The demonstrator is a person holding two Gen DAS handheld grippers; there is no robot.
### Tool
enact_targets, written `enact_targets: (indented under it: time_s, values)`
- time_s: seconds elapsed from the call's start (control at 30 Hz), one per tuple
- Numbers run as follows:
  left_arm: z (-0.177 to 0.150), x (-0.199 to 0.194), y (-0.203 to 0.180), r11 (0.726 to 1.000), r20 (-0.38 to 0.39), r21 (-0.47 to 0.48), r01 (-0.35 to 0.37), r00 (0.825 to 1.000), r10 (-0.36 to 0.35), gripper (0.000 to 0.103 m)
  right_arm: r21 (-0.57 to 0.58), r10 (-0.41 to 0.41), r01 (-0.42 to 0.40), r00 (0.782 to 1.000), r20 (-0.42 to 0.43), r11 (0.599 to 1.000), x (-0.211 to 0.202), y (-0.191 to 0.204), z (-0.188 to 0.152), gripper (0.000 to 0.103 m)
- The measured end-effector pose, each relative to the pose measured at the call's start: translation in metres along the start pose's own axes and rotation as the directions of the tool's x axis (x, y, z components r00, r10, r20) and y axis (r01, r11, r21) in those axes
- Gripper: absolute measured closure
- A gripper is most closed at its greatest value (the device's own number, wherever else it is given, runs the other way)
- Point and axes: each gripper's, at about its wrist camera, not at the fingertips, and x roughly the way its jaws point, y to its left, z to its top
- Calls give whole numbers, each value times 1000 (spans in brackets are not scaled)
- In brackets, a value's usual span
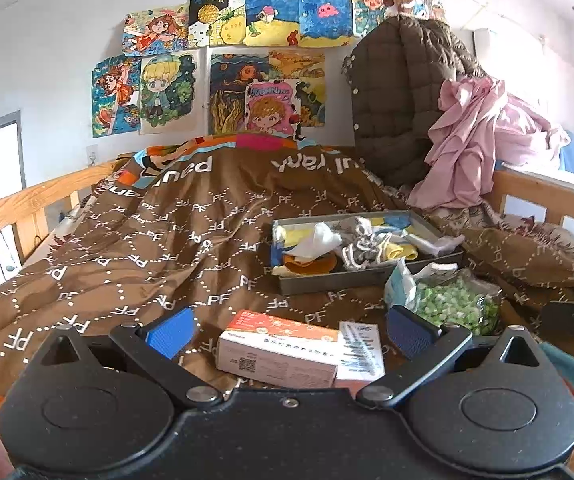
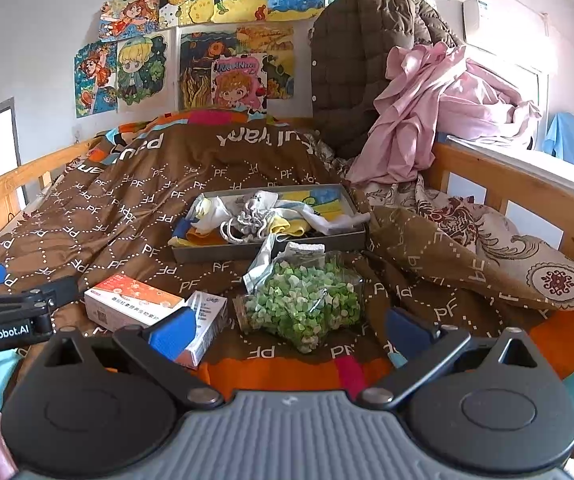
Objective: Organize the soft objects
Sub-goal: 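Move both open tools toward the packets beside the bag of green pieces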
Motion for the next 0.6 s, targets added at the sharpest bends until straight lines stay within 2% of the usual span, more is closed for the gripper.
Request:
enact_targets:
  time_s: [0.13, 0.6]
  values:
    - [-1, 2, 0, 999, -23, 36, -34, 999, 35, 1, -10, -6, 6, 1000, -17, 1000, 4, 1, 0, 0]
    - [-3, 14, 4, 997, -81, 46, -57, 995, 60, 1, -69, -30, 25, 997, -71, 997, 13, 13, 0, 0]
